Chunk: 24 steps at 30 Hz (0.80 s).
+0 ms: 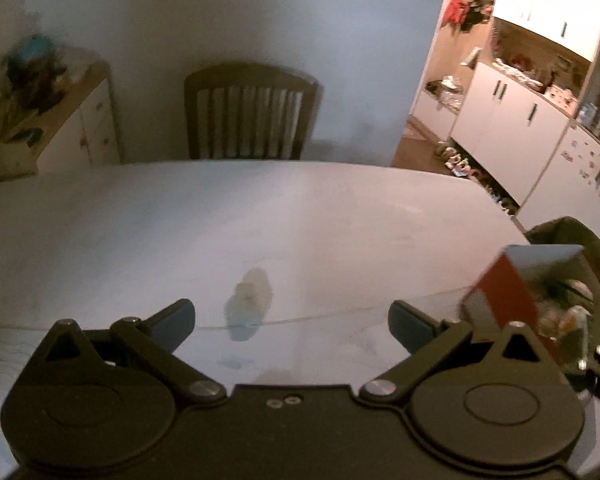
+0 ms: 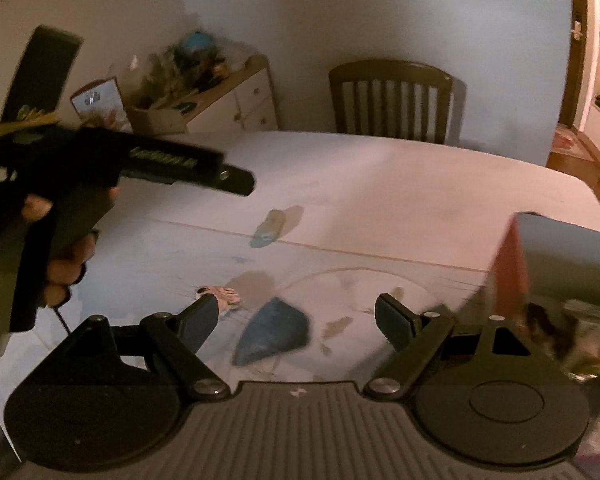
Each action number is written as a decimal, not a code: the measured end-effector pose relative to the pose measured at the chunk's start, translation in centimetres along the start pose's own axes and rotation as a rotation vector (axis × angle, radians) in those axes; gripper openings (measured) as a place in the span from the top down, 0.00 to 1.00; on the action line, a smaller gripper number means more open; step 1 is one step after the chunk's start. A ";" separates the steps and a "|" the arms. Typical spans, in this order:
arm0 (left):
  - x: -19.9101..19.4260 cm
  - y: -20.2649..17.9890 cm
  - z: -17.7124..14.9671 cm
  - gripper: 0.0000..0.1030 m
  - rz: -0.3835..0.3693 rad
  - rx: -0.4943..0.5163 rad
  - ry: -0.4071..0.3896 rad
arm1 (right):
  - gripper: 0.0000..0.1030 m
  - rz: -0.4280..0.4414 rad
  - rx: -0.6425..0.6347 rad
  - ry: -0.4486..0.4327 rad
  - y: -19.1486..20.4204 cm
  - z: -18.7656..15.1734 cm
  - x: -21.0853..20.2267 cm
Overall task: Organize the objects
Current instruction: 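Withdraw both tools from the box back to the table, then grasp the white oblong eraser with left tool while right tool grasps bunny keychain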
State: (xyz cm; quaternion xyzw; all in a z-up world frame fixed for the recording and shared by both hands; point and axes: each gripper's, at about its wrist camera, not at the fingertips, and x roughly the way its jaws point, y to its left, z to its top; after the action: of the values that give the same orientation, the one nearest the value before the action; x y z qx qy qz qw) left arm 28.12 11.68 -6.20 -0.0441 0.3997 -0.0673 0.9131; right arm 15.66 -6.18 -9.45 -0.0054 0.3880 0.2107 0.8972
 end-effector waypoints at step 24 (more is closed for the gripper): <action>12.1 4.8 -0.3 0.22 -0.004 -0.035 0.130 | 0.18 0.085 -0.047 0.126 5.1 -0.1 13.5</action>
State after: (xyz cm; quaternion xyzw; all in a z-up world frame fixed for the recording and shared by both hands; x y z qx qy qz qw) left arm 36.44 14.49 -15.86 -0.0563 0.4593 -0.0646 0.8841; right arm 21.93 3.54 -18.17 -0.0233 0.4384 0.2569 0.8610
